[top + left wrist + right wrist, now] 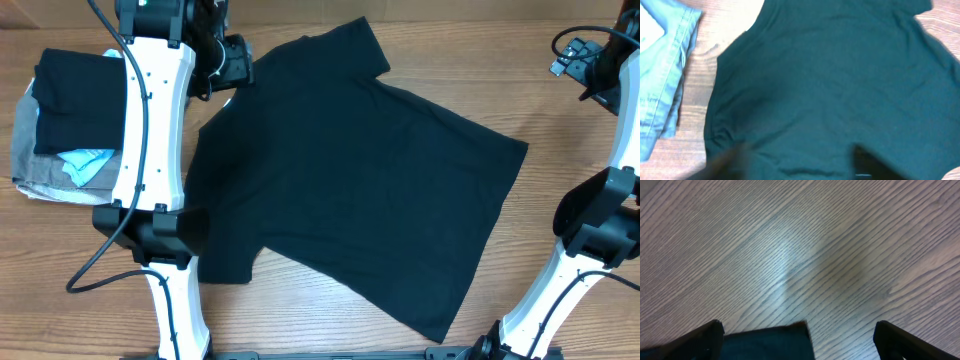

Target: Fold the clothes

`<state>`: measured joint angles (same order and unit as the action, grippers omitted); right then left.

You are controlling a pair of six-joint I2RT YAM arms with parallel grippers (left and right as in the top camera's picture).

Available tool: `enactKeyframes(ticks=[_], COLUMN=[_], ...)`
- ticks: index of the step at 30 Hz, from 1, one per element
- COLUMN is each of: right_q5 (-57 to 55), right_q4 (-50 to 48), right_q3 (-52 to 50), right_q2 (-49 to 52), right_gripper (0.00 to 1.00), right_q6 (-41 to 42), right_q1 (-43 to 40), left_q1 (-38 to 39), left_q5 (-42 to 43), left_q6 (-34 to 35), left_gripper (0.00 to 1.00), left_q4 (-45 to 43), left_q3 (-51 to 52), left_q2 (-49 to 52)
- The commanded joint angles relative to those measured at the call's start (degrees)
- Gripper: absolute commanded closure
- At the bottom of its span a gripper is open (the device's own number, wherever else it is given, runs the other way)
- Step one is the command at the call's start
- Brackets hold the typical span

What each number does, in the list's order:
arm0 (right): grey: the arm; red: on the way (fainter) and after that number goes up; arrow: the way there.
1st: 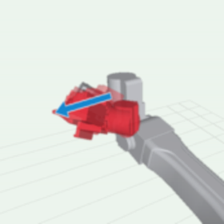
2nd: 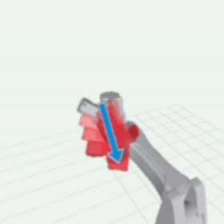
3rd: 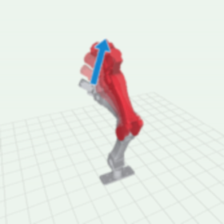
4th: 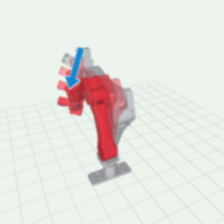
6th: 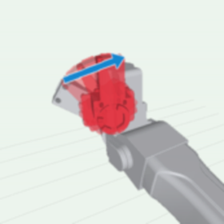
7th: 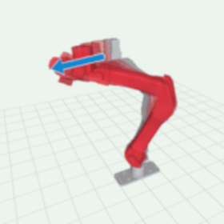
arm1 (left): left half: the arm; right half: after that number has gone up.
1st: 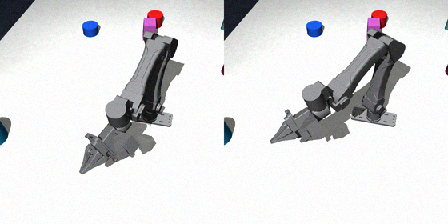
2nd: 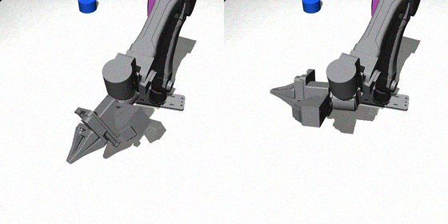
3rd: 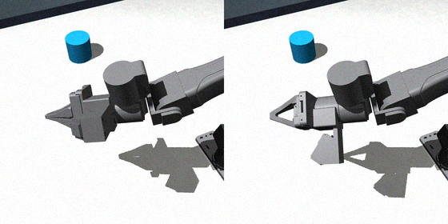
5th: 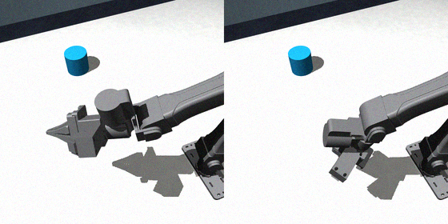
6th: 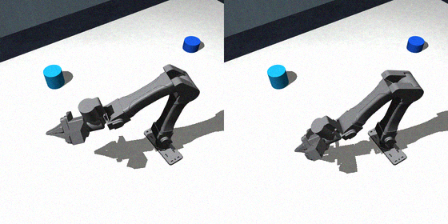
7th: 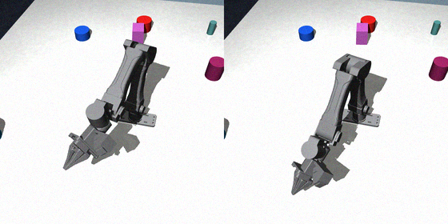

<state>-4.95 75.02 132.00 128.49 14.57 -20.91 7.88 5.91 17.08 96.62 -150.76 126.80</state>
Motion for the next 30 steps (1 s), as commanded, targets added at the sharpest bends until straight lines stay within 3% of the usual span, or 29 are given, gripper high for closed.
enactKeyframes(ticks=[1, 17, 22, 27, 28, 30], right_q5=[-0.6, 0.2, 16.8, 20.0, 19.8, 18.5], right_q4=[-0.1, -0.5, 6.5, 14.5, 16.3, 19.2], right_q3=[1.1, 1.1, 1.1, 1.1, 1.1, 1.1], right_q2=[-1.2, -1.2, -1.2, -1.2, -1.2, -1.2], right_gripper=[0.00, 0.00, 0.00, 0.00, 0.02, 0.30], right_q6=[0.3, 0.5, 0.5, 0.4, 0.4, 0.5], right_q1=[0.1, 0.1, 0.1, 0.1, 0.1, 0.1], left_q1=[0.5, 0.5, 0.5, 0.5, 0.5, 0.5], left_q5=[-0.6, -0.5, -0.5, -0.5, -0.5, -0.5], left_q6=[-0.4, -0.2, -0.2, -0.2, -0.2, -0.2], left_gripper=[0.00, 0.00, 0.00, 0.00, 0.00, 0.00], left_q4=[0.2, -0.5, -0.5, -0.5, -0.5, -0.5], left_q3=[0.7, 0.7, 0.7, 0.7, 0.7, 0.7], left_q2=[-1.5, -1.5, -1.5, -1.5, -1.5, -1.5])
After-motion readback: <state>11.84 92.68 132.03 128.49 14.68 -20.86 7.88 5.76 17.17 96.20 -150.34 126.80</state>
